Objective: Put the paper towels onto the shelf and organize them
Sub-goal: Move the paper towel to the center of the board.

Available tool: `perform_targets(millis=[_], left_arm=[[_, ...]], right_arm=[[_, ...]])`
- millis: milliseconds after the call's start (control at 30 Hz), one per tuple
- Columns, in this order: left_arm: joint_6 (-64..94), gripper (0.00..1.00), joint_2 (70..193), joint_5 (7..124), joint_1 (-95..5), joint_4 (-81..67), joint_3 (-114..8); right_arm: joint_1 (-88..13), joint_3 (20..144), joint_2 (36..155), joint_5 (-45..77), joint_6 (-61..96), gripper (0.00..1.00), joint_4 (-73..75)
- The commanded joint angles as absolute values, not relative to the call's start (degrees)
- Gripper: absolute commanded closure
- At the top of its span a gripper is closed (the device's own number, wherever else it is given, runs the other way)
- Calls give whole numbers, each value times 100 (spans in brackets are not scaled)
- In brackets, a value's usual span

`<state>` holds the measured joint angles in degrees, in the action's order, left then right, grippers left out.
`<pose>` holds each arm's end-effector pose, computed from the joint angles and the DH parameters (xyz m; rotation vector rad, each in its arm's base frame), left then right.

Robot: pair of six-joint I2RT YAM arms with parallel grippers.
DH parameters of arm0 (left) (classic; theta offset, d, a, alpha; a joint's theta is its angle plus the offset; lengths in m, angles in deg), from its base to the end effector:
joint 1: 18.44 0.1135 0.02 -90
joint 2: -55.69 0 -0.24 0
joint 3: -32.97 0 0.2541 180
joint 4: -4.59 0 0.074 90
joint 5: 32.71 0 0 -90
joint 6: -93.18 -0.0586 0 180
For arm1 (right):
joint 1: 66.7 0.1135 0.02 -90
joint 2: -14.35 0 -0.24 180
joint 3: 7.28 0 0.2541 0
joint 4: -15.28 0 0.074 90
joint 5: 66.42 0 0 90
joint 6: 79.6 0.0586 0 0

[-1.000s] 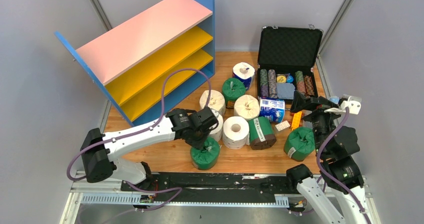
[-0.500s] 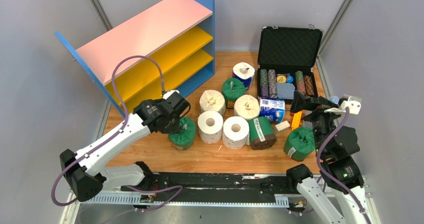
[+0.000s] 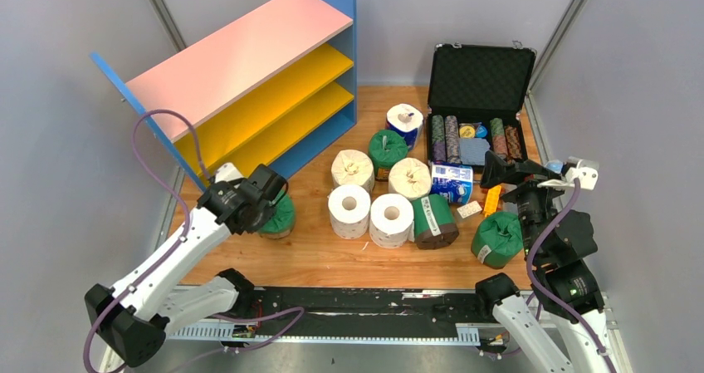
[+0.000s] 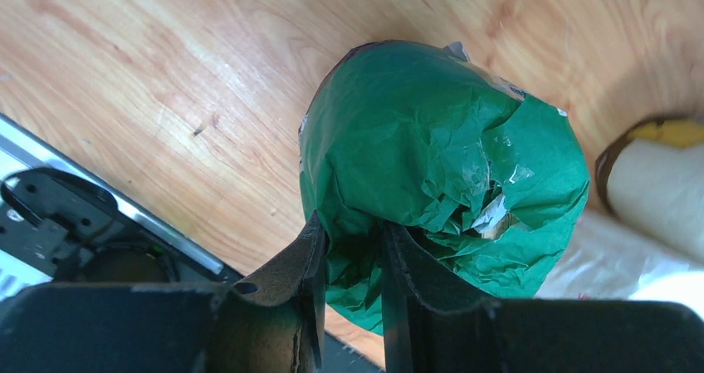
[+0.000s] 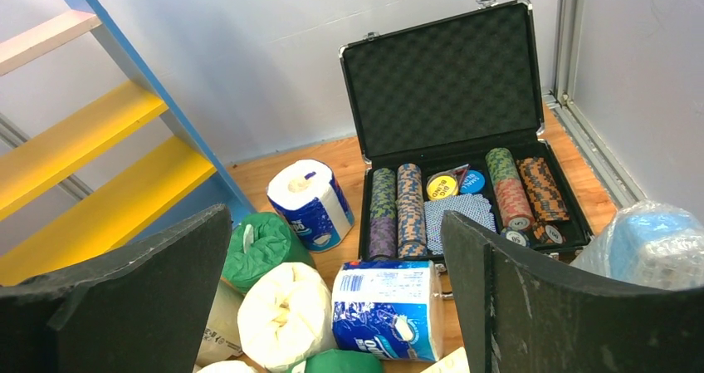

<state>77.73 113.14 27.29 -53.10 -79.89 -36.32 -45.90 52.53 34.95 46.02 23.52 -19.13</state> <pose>0.1621 -0.0764 0.2489 -0.9655 2.3555 0.0782 0.1201 0.0217 0.3693 0.2168 1.4804 0.1864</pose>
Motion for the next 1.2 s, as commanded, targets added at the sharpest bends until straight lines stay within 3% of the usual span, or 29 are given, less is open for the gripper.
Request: perform_targets(millis=[0, 233, 767, 1167], left_arm=[[9580, 100, 10849, 1917, -5185, -7613, -3308], [10315, 100, 10937, 1449, -4952, -7060, -2879], [9689, 92, 12074, 2046, -3883, -6276, -2897], [9420, 33, 11570, 1944, -3829, -6310, -3011]], right_arm=[[-4627, 5392, 3551, 4396, 2468, 0, -1930], [-4620, 5374, 3629, 4192, 2520, 0, -1918], [-4619, 5348, 3645, 4142, 2543, 0, -1915], [-4628, 5347, 3735, 4099, 2543, 0, -1909]])
